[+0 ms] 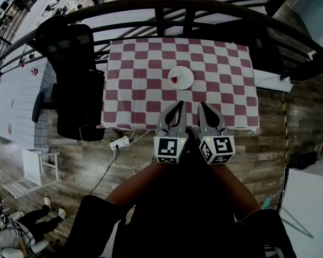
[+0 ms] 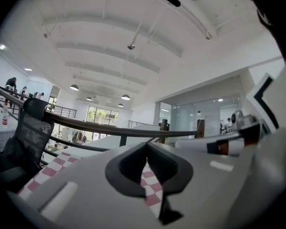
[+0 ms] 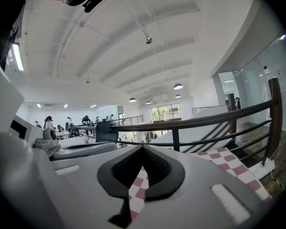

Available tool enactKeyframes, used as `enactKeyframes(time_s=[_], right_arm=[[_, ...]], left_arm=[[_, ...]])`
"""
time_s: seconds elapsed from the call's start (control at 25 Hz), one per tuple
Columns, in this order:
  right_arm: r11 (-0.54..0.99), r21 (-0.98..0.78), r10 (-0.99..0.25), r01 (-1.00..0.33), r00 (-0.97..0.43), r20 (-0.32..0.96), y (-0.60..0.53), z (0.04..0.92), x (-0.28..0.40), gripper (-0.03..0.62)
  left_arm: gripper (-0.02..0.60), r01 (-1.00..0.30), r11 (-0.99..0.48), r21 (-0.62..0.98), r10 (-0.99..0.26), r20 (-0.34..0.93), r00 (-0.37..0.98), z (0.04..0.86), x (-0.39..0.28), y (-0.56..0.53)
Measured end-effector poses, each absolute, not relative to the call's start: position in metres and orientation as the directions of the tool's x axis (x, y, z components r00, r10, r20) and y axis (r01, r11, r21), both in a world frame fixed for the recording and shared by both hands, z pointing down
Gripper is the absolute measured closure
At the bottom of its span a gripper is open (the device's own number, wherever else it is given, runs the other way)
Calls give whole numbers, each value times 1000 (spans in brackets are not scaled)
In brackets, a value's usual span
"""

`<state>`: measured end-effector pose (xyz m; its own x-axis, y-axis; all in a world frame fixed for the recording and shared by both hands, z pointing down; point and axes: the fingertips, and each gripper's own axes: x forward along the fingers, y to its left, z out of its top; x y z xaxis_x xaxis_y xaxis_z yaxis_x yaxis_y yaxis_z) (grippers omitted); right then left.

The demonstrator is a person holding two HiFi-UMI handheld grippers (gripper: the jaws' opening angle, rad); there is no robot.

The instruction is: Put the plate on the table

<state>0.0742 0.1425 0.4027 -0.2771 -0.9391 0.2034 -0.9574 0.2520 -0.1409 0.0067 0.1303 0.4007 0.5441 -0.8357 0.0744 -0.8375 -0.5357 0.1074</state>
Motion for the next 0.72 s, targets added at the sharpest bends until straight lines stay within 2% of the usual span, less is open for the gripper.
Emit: enactKeyframes(time_s=[0.24, 0.48, 0.72], right_arm=[[254, -131, -939, -958, -277, 205, 157, 402, 67, 596], [262, -130, -921, -956, -288, 263, 171, 420, 58, 597], [267, -99, -926, -959, -283, 250, 171, 418, 54, 597]], left_arm=[[572, -843, -527, 110, -841, 76, 535, 401, 0, 144], [572, -837, -534, 116, -832, 102, 545, 404, -3, 160], [572, -830, -541, 134, -826, 102, 555, 405, -2, 162]])
